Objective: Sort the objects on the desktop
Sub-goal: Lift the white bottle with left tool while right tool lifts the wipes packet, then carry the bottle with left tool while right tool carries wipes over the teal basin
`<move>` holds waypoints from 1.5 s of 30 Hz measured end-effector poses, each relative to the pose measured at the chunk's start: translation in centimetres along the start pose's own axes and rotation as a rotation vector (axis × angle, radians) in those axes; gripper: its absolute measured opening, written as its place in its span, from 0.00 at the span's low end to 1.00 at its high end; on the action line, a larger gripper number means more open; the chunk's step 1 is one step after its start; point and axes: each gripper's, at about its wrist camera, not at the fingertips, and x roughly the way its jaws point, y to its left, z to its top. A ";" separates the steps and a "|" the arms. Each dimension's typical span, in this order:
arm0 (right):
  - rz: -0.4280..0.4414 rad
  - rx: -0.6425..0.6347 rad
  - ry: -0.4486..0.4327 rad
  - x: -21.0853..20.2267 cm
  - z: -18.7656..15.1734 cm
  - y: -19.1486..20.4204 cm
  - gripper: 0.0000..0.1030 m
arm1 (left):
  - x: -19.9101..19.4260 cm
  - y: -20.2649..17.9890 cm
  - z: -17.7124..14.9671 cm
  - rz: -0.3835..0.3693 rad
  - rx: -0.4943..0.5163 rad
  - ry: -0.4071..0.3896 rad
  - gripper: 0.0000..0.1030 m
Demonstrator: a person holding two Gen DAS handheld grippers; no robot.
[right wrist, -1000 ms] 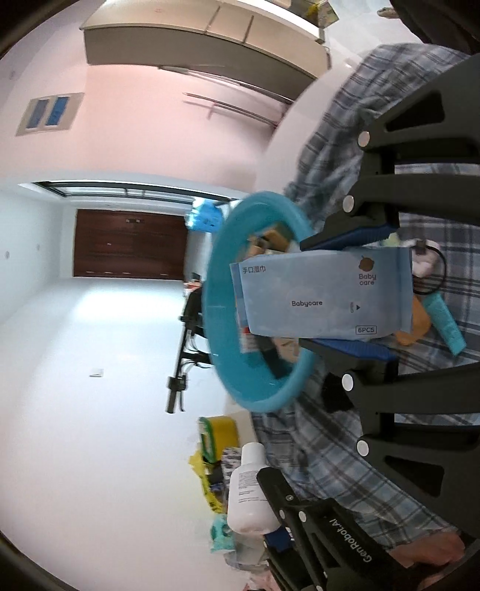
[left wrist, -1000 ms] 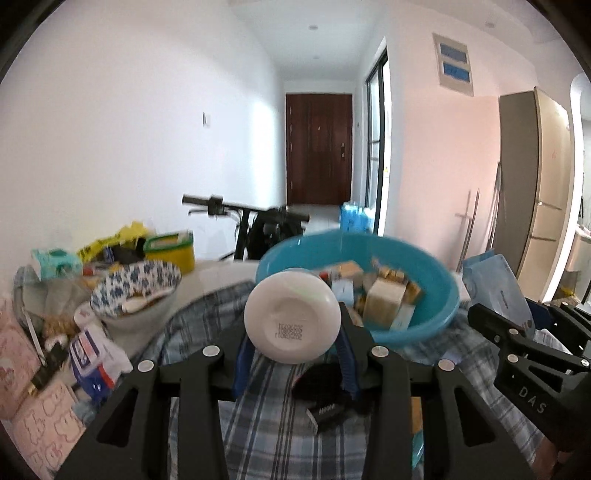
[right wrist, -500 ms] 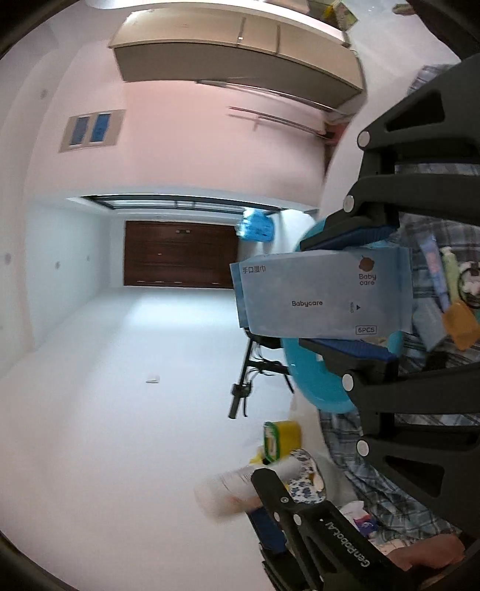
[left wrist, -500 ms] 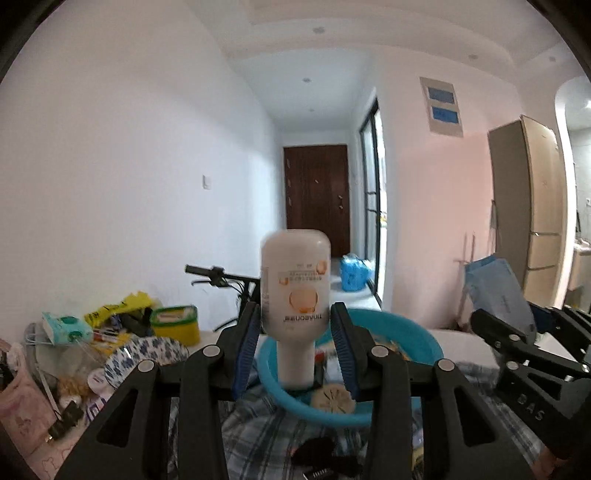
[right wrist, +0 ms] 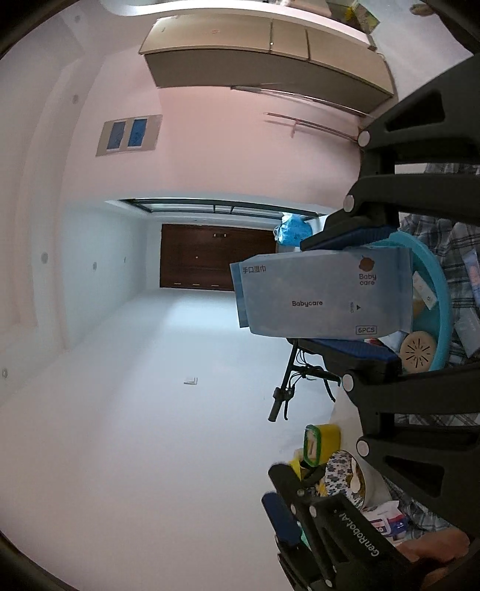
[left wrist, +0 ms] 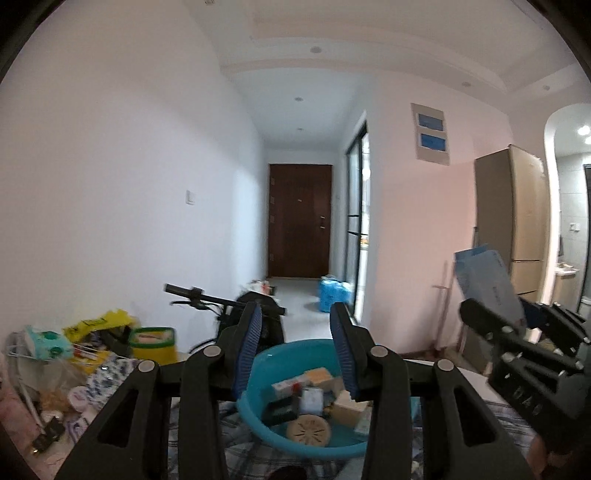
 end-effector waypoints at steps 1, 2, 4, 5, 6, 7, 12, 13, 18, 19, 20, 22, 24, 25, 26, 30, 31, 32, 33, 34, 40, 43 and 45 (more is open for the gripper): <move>-0.005 -0.002 0.001 0.0 0.0 0.0 0.41 | 0.5 0.1 -0.1 -0.005 -0.002 0.017 0.30; -0.004 0.002 0.004 0.2 -0.1 0.0 0.41 | 1.0 0.3 -0.5 -0.001 -0.007 0.040 0.30; 0.017 0.023 0.024 0.4 -0.8 -0.3 0.41 | 1.8 0.9 -1.7 0.003 -0.009 0.087 0.30; 0.028 0.030 0.037 0.5 -1.3 -0.4 0.41 | 2.2 1.3 -2.5 0.005 -0.006 0.119 0.30; 0.036 0.035 0.057 0.8 -1.9 -0.5 0.41 | 2.7 1.8 -3.3 0.007 -0.008 0.148 0.30; 0.040 0.036 0.072 0.8 -2.4 -0.7 0.41 | 3.0 2.2 -4.1 0.006 -0.012 0.178 0.30; 0.046 0.049 0.144 1.3 -5.4 -1.5 0.41 | 4.7 3.7 -8.1 0.015 -0.036 0.297 0.30; 0.045 0.053 0.157 1.3 -5.9 -1.6 0.41 | 4.9 3.9 -8.6 0.020 -0.036 0.312 0.30; 0.054 0.072 0.207 1.3 -7.9 -2.1 0.41 | 4.8 5.0 -12.0 0.039 -0.059 0.403 0.30; 0.057 0.073 0.217 1.3 -8.3 -2.1 0.41 | 4.6 5.1 -12.9 0.049 -0.062 0.425 0.30; 0.058 0.075 0.225 1.4 -8.7 -2.2 0.41 | 4.5 5.1 -13.9 0.065 -0.056 0.457 0.30; 0.063 0.082 0.242 1.4 -9.4 -2.2 0.41 | 4.2 5.2 -15.8 0.092 -0.033 0.504 0.30; 0.072 0.089 0.261 1.5 -10.2 -2.2 0.41 | 3.9 5.4 -17.7 0.124 -0.030 0.544 0.30; 0.077 0.091 0.270 1.6 -10.5 -2.2 0.41 | 3.8 5.4 -18.8 0.137 -0.035 0.562 0.31; 0.083 0.091 0.284 1.8 -10.9 -2.1 0.41 | 3.9 5.6 -19.7 0.142 -0.033 0.586 0.31; 0.093 0.113 0.333 2.5 -12.4 -2.4 0.41 | 3.7 7.6 -22.6 0.182 -0.081 0.662 0.31; 0.096 0.120 0.341 2.5 -12.7 -2.6 0.41 | 3.6 8.1 -22.9 0.195 -0.097 0.670 0.31; 0.094 0.123 0.347 2.6 -13.0 -2.6 0.41 | 3.5 8.8 -23.3 0.214 -0.114 0.679 0.32; 0.091 0.124 0.353 2.5 -13.3 -2.7 0.41 | 3.3 9.3 -23.5 0.226 -0.123 0.682 0.36; 0.088 0.124 0.359 2.6 -13.5 -2.6 0.41 | 3.3 9.7 -23.8 0.232 -0.129 0.686 0.48; 0.091 0.141 0.405 3.5 -14.8 -2.2 0.41 | 3.5 10.3 -24.7 0.218 -0.113 0.711 0.63; 0.090 0.140 0.407 3.6 -14.9 -2.1 0.41 | 3.0 10.5 -25.0 0.252 -0.100 0.702 0.63; 0.086 0.134 0.405 3.6 -14.8 -2.0 0.41 | 3.1 10.6 -25.3 0.249 -0.102 0.718 0.64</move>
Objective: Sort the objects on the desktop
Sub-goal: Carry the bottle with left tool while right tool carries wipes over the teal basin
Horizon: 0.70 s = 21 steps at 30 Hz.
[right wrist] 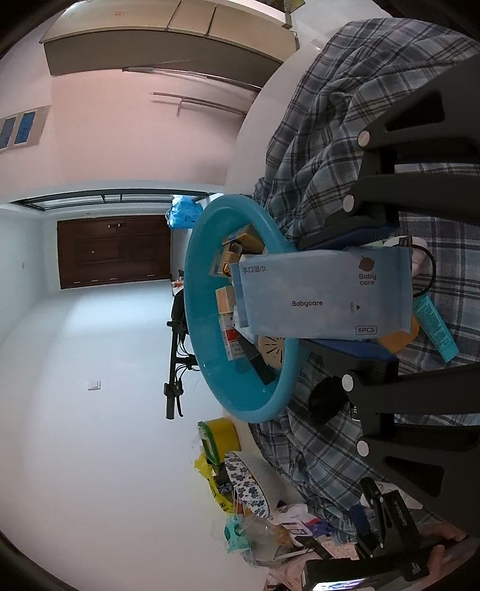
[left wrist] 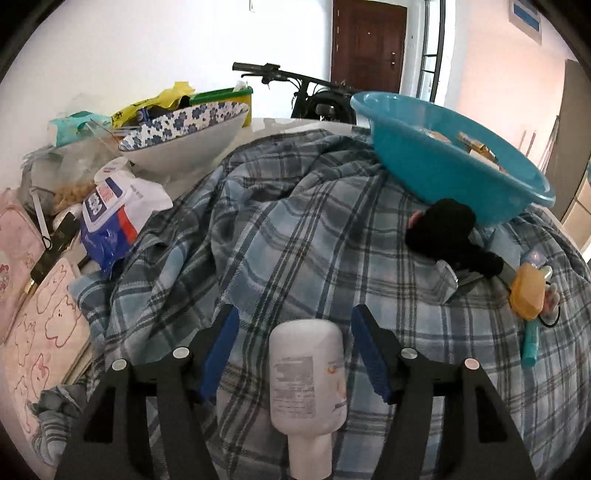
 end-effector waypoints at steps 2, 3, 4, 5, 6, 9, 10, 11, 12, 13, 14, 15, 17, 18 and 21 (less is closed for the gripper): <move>-0.002 -0.003 -0.001 -0.1 0.0 0.0 0.41 | 0.5 0.1 -0.2 -0.014 -0.004 0.024 0.64; -0.001 -0.004 -0.001 -0.1 0.0 0.0 0.41 | 0.7 0.3 -0.3 -0.036 -0.014 0.034 0.64; -0.001 -0.007 0.001 -0.1 0.0 0.0 0.41 | 0.8 0.5 -0.3 -0.053 -0.027 0.038 0.64; -0.002 -0.015 0.007 -0.1 0.0 0.1 0.42 | 0.9 0.7 -0.4 -0.067 -0.035 0.040 0.63; -0.006 -0.025 0.014 0.0 -0.1 0.2 0.42 | 0.9 0.7 -0.4 -0.075 -0.030 0.041 0.59; -0.013 -0.025 0.019 0.1 -0.2 0.0 0.42 | 0.7 0.4 -0.6 -0.058 -0.016 0.041 0.43; -0.009 -0.019 0.019 0.1 -0.2 -0.1 0.42 | 0.5 0.3 -0.7 -0.060 -0.016 0.035 0.43; -0.007 -0.016 0.019 0.1 -0.2 -0.2 0.42 | 0.1 0.3 -0.8 -0.061 -0.015 0.030 0.43; -0.008 -0.015 0.017 0.0 -0.3 -0.2 0.42 | -0.2 0.4 -0.8 -0.066 -0.016 0.025 0.43; -0.010 -0.014 0.017 0.0 -0.3 -0.3 0.42 | -0.5 0.4 -0.9 -0.071 -0.015 0.019 0.43; -0.012 -0.013 0.017 -0.1 -0.3 -0.3 0.42 | -1.0 0.4 -1.1 -0.081 -0.010 0.012 0.43; -0.011 -0.011 0.017 -0.1 -0.3 -0.4 0.42 | -1.3 0.3 -1.2 -0.088 -0.002 0.011 0.43; -0.012 -0.007 0.016 -0.2 -0.3 -0.5 0.42 | -1.8 -0.1 -1.8 -0.100 0.016 0.019 0.43; -0.013 -0.004 0.014 -0.2 -0.3 -0.6 0.42 | -1.9 -0.2 -2.1 -0.103 0.024 0.027 0.43; -0.013 -0.002 0.010 -0.4 -0.3 -0.9 0.42 | -1.6 -0.8 -2.9 -0.107 0.050 0.048 0.43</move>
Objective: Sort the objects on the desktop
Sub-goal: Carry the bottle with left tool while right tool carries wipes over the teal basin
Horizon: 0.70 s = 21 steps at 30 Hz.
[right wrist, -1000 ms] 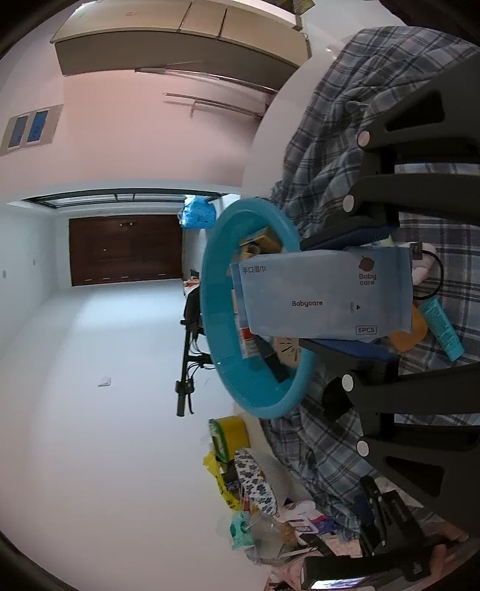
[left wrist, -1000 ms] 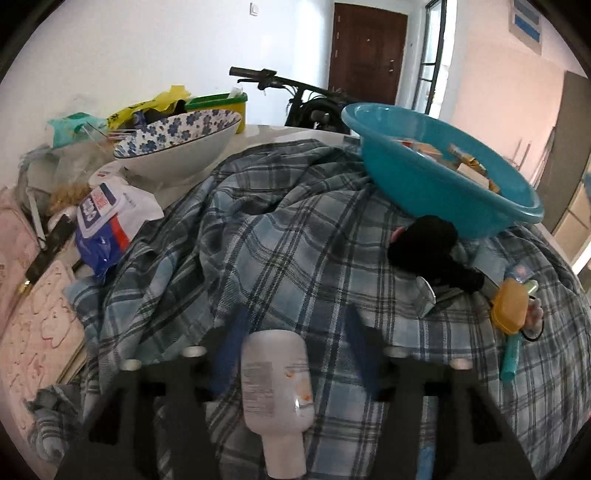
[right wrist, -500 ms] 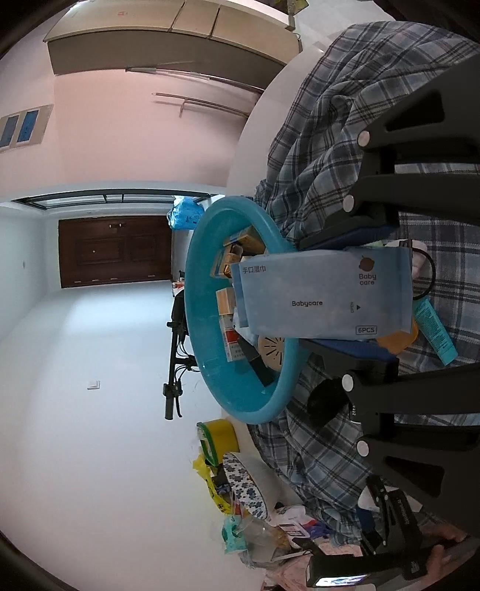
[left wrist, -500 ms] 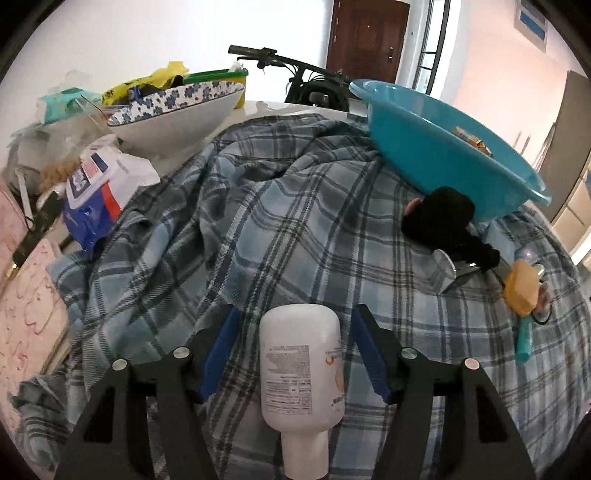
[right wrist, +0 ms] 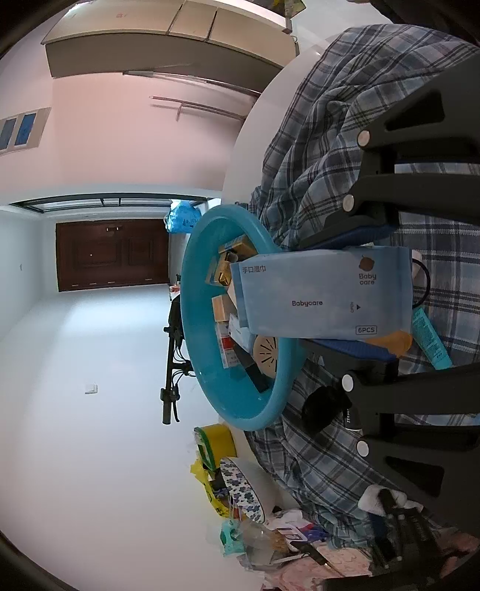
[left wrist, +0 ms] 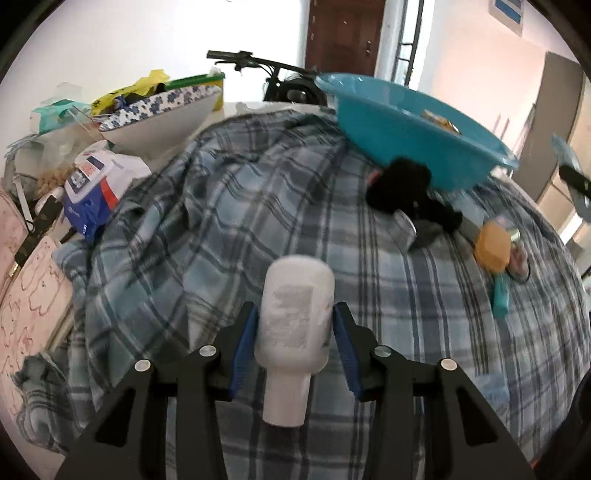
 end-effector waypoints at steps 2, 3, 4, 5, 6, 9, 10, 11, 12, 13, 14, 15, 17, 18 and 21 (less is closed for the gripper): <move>-0.008 0.002 -0.006 -0.1 0.2 -0.2 0.42 | 1.0 -0.3 -0.1 0.013 0.009 0.023 0.43; -0.012 0.005 -0.009 -0.1 0.3 -0.3 0.42 | 1.3 -0.2 -0.1 0.011 -0.003 0.028 0.43; -0.014 0.007 -0.012 -0.3 0.4 -0.5 0.42 | 1.6 -0.1 -0.1 0.004 -0.017 0.027 0.43; -0.015 0.006 -0.014 -0.3 0.5 -0.6 0.42 | 1.8 -0.1 0.2 0.008 -0.027 0.017 0.43; -0.019 0.005 -0.015 -0.4 0.5 -0.6 0.42 | 2.0 -0.2 0.4 0.015 -0.030 0.018 0.43; -0.024 0.003 -0.011 -0.3 0.5 -0.7 0.42 | 2.1 -1.0 0.9 -0.003 -0.002 -0.002 0.40; -0.022 0.002 -0.007 -0.2 0.5 -0.7 0.42 | 1.9 -1.3 1.0 -0.002 0.014 -0.010 0.40; -0.020 -0.002 -0.003 -0.1 0.5 -0.7 0.42 | 1.7 -1.8 1.0 0.004 0.035 -0.018 0.40; -0.020 -0.007 0.000 -0.1 0.4 -0.6 0.42 | 1.3 -2.2 1.1 0.013 0.056 -0.032 0.40; -0.022 -0.010 0.001 -0.1 0.4 -0.6 0.41 | 0.9 -2.6 1.3 0.020 0.072 -0.047 0.40; -0.023 -0.011 0.001 0.0 0.4 -0.6 0.41 | 0.4 -3.0 1.5 0.025 0.084 -0.064 0.40; -0.022 -0.009 0.000 -0.1 0.5 -0.6 0.41 | 0.0 -3.2 1.7 0.025 0.088 -0.075 0.40; -0.018 -0.006 -0.004 -0.1 0.5 -0.6 0.41 | -0.9 -3.6 2.5 0.023 0.092 -0.105 0.40; -0.018 -0.006 -0.006 -0.2 0.6 -0.6 0.41 | -1.3 -3.7 2.9 0.022 0.092 -0.121 0.40; -0.017 -0.012 -0.009 -0.3 0.6 -0.4 0.41 | -2.7 -4.2 4.1 0.019 0.091 -0.175 0.40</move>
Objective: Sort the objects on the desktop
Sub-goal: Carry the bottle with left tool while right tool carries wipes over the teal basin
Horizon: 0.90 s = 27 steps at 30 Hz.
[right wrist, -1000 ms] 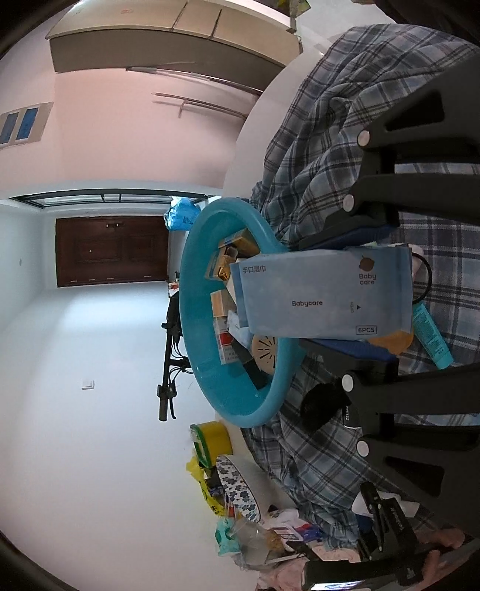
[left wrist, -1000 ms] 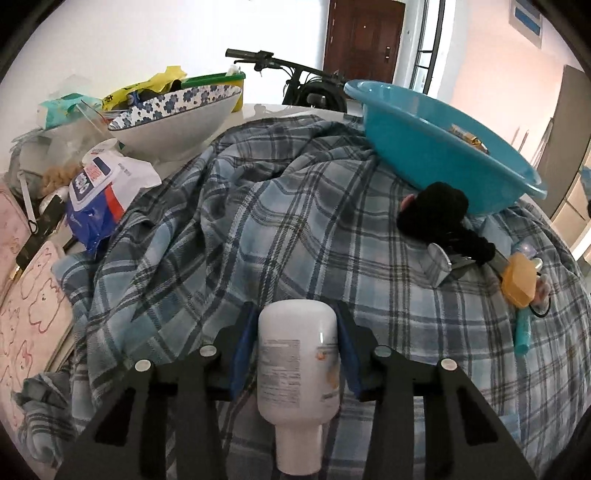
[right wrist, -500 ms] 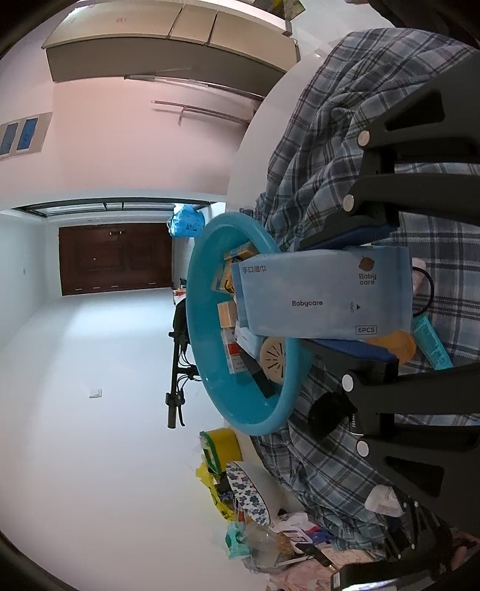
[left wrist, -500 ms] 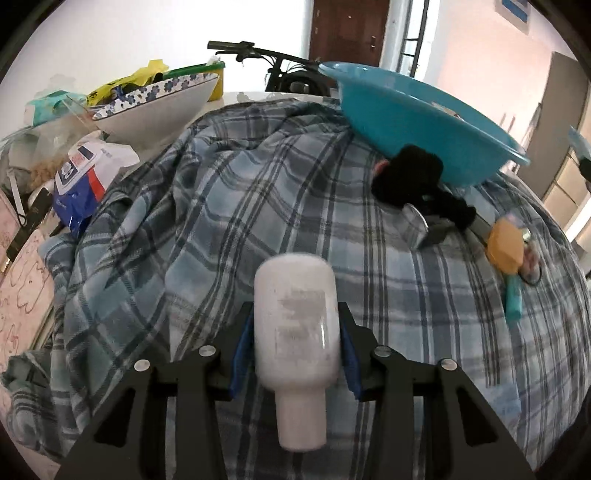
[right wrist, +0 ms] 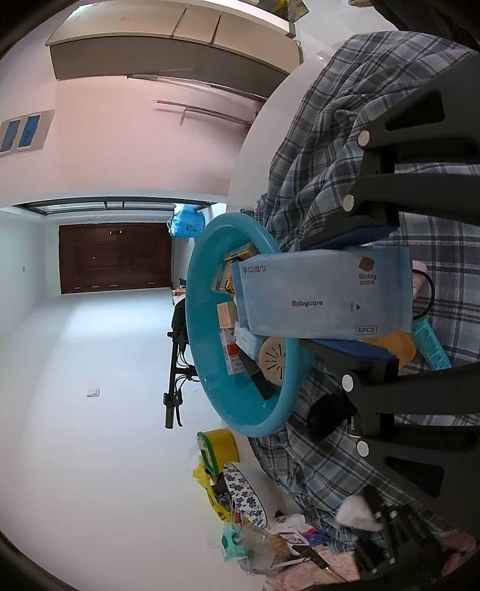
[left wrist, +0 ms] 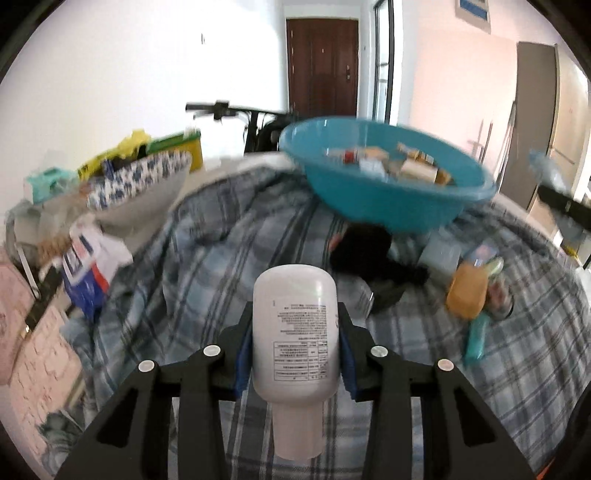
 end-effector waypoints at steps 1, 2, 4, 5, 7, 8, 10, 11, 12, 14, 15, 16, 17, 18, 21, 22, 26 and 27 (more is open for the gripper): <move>-0.001 -0.002 -0.001 0.0 0.0 0.1 0.41 | -0.4 -0.2 0.5 -0.004 0.002 -0.020 0.40; -0.002 -0.003 0.000 0.0 0.1 0.2 0.41 | -0.8 -0.5 1.0 -0.008 0.009 -0.039 0.40; 0.000 0.006 0.000 -0.1 0.2 0.2 0.41 | -1.8 -1.3 2.0 -0.016 0.037 -0.089 0.40; 0.003 0.010 -0.001 -0.1 0.3 0.2 0.41 | -2.4 -1.7 2.5 -0.019 0.044 -0.121 0.40; 0.007 0.004 -0.007 -0.3 0.7 0.5 0.41 | -3.5 -2.2 3.5 -0.032 0.042 -0.174 0.40; 0.003 -0.008 -0.013 -0.5 1.0 0.8 0.41 | -4.0 -2.4 4.0 -0.038 0.040 -0.193 0.40; -0.005 -0.028 -0.029 -1.0 1.5 1.4 0.41 | -5.0 -2.8 5.4 -0.051 0.042 -0.233 0.40; -0.008 -0.039 -0.044 -1.4 1.9 1.6 0.41 | -5.6 -3.0 6.3 -0.057 0.045 -0.257 0.40; -0.010 -0.046 -0.057 -1.7 2.4 1.9 0.41 | -6.1 -3.2 7.0 -0.061 0.047 -0.276 0.40; -0.013 -0.055 -0.085 -2.4 3.4 2.1 0.41 | -7.3 -3.6 8.5 -0.067 0.044 -0.325 0.40; -0.013 -0.058 -0.103 -2.9 4.0 2.3 0.41 | -7.8 -3.6 9.0 -0.070 0.044 -0.345 0.40; -0.012 -0.061 -0.117 -3.2 4.5 2.3 0.41 | -8.4 -3.8 9.7 -0.071 0.041 -0.377 0.40; -0.015 -0.063 -0.133 -3.6 5.3 2.5 0.41 | -9.0 -3.9 10.1 -0.066 0.038 -0.402 0.40; -0.018 -0.065 -0.145 -3.9 5.8 2.6 0.41 | -9.6 -4.2 10.7 -0.059 0.039 -0.432 0.40; -0.016 -0.083 -0.194 -5.1 7.5 3.3 0.41 | -11.0 -4.8 12.1 -0.057 0.051 -0.496 0.40; -0.018 -0.087 -0.211 -5.5 8.0 3.5 0.41 | -11.4 -4.9 12.7 -0.063 0.051 -0.514 0.40; -0.022 -0.084 -0.278 -6.8 10.1 3.7 0.41 | -12.5 -5.0 14.8 -0.066 0.040 -0.567 0.40; -0.024 -0.084 -0.296 -7.1 10.7 3.7 0.41 | -12.7 -5.0 15.1 -0.066 0.035 -0.575 0.40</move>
